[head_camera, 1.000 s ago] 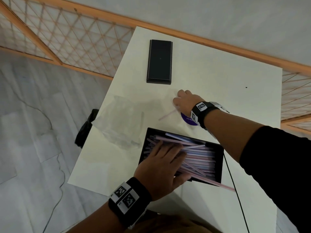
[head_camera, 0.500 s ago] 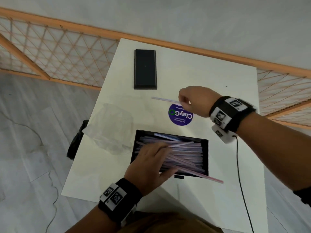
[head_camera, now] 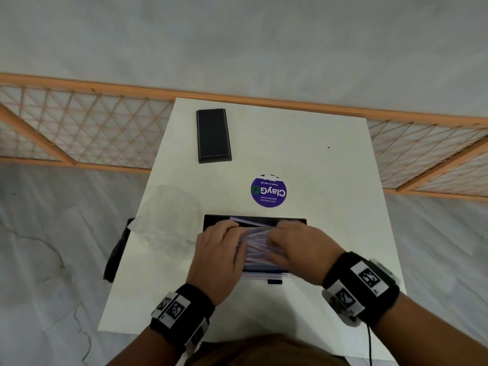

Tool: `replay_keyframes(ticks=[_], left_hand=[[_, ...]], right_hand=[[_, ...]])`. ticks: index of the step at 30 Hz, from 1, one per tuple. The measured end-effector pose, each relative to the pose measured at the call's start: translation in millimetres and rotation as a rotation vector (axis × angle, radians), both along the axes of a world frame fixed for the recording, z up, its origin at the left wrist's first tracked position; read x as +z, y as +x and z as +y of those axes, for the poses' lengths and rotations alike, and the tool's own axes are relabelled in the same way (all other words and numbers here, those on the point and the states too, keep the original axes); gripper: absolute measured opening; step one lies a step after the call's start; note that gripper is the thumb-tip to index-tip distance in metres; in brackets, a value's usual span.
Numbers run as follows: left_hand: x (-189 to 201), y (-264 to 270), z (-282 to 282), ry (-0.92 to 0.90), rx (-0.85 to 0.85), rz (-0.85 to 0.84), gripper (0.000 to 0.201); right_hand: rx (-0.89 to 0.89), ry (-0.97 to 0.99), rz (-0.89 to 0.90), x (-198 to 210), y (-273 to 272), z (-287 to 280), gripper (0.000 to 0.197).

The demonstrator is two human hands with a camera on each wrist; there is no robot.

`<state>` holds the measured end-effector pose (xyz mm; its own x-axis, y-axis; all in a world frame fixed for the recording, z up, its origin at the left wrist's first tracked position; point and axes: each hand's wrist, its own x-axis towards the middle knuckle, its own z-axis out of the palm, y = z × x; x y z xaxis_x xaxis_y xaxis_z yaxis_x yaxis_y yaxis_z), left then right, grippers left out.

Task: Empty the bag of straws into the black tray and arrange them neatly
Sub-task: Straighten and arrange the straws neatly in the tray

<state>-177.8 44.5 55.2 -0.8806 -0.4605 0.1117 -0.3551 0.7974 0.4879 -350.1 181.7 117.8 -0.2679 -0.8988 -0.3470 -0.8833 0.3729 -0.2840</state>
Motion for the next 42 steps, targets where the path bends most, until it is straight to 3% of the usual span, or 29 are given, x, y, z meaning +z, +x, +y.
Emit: replay_keyframes(ticks=[5, 11, 16, 19, 21, 24, 26, 31, 33, 35, 38, 42], left_hand=[[-11.5, 6.1, -6.5, -0.016, -0.028, -0.007, 0.024], [-22.4, 17.1, -1.7, -0.075, -0.199, 0.023, 0.031], [-29.6, 17.8, -2.5, -0.016, -0.196, 0.024, 0.029], [-31.4, 17.0, -2.2, -0.016, -0.192, 0.045, 0.025], [-30.9, 16.3, -2.6, -0.008, -0.184, 0.061, 0.025], [-30.2, 16.1, -3.6, 0.003, -0.182, 0.053, 0.032], [-29.2, 16.2, -4.4, 0.009, -0.184, 0.038, 0.037], [-27.6, 16.8, -6.0, 0.01, -0.196, 0.027, 0.044], [-26.2, 16.9, -5.7, 0.007, -0.199, 0.025, 0.045], [-25.7, 17.0, -5.8, 0.009, -0.199, 0.014, 0.046], [-26.0, 17.7, -5.4, 0.049, -0.172, 0.016, 0.054], [-26.2, 16.8, -5.3, 0.076, -0.146, 0.031, 0.067]], right_hand=[[0.029, 0.156, 0.034, -7.7, 14.1, 16.0, 0.027], [-0.005, -0.036, 0.08, -7.2, 17.2, 10.1, 0.019], [-0.482, -0.268, 0.004, 5.7, -3.5, 56.0, 0.032], [-0.758, -0.138, -0.101, 5.3, -11.0, 95.5, 0.046], [-0.826, -0.019, -0.217, 3.1, -3.8, 108.1, 0.048], [-0.777, 0.003, -0.376, 0.1, 19.1, 101.7, 0.041], [-0.752, -0.042, -0.424, -1.0, 32.3, 91.1, 0.024], [-0.695, -0.09, -0.198, 10.4, 37.8, 75.1, 0.015], [-0.633, -0.134, -0.119, 16.9, 35.8, 65.8, 0.029], [-0.511, -0.198, -0.149, 18.1, 31.7, 49.8, 0.031], [-0.357, -0.13, -0.227, 9.3, 23.4, 15.8, 0.034], [-0.282, 0.093, -0.175, -13.4, 11.6, -21.3, 0.025]])
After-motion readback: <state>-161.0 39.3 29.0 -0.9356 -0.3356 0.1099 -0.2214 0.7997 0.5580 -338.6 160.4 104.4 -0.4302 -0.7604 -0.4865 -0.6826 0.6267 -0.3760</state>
